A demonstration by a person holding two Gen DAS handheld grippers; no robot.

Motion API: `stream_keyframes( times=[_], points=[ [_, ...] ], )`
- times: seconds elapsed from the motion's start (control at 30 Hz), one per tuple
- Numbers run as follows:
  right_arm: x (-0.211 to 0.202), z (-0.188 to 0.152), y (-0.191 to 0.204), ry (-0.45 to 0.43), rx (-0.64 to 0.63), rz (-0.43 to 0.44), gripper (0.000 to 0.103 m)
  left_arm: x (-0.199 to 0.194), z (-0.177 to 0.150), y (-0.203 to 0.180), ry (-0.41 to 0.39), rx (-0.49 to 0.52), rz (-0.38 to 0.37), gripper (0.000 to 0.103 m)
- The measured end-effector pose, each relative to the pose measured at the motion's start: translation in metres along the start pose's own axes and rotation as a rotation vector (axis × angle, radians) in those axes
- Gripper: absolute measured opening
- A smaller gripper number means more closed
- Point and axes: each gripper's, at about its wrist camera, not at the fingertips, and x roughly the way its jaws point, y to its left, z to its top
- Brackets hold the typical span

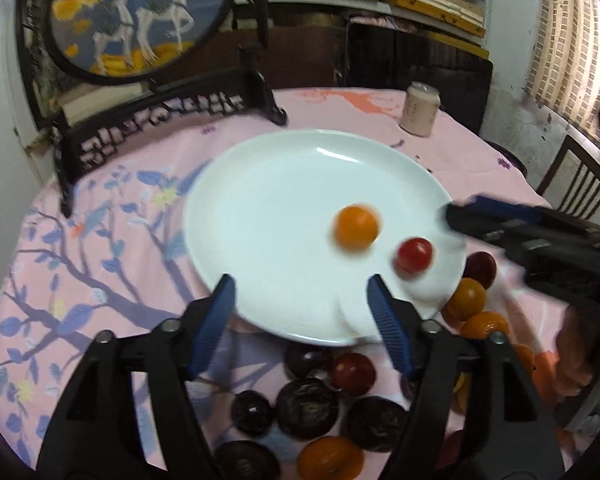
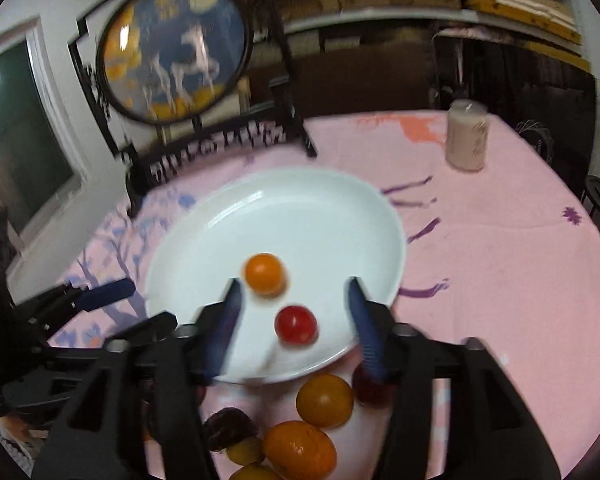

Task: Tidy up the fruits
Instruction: 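Carry the tangerine into the white plate with the left gripper while the right gripper releases the tomato there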

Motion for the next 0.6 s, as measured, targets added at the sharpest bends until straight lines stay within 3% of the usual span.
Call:
stream_keyframes(
  times=[0.03, 0.07, 0.13, 0.2, 0.43, 0.6],
  points=[
    [-0.012, -0.001, -0.001, -0.041, -0.004, -0.008, 0.098, -0.005, -0.001, 0.002, -0.015, -0.002, 0.017, 0.079],
    [-0.026, -0.004, -0.001, -0.104, -0.021, 0.004, 0.102, -0.008, -0.002, 0.003, -0.025, -0.007, 0.027, 0.083],
    [-0.041, -0.013, -0.001, -0.16, -0.056, 0.046, 0.102, -0.017, -0.005, 0.008, -0.045, -0.026, 0.04, 0.086],
    [-0.046, -0.021, 0.002, -0.111, -0.077, 0.047, 0.102, -0.027, -0.011, 0.013, -0.059, -0.042, 0.033, 0.089],
    [-0.074, -0.061, -0.004, -0.1, -0.036, 0.086, 0.102, -0.063, -0.064, 0.027, -0.062, -0.092, 0.04, 0.095],
    [-0.082, -0.09, -0.009, -0.062, -0.012, 0.042, 0.102, -0.076, -0.107, 0.025, -0.015, -0.053, 0.043, 0.098]
  ],
)
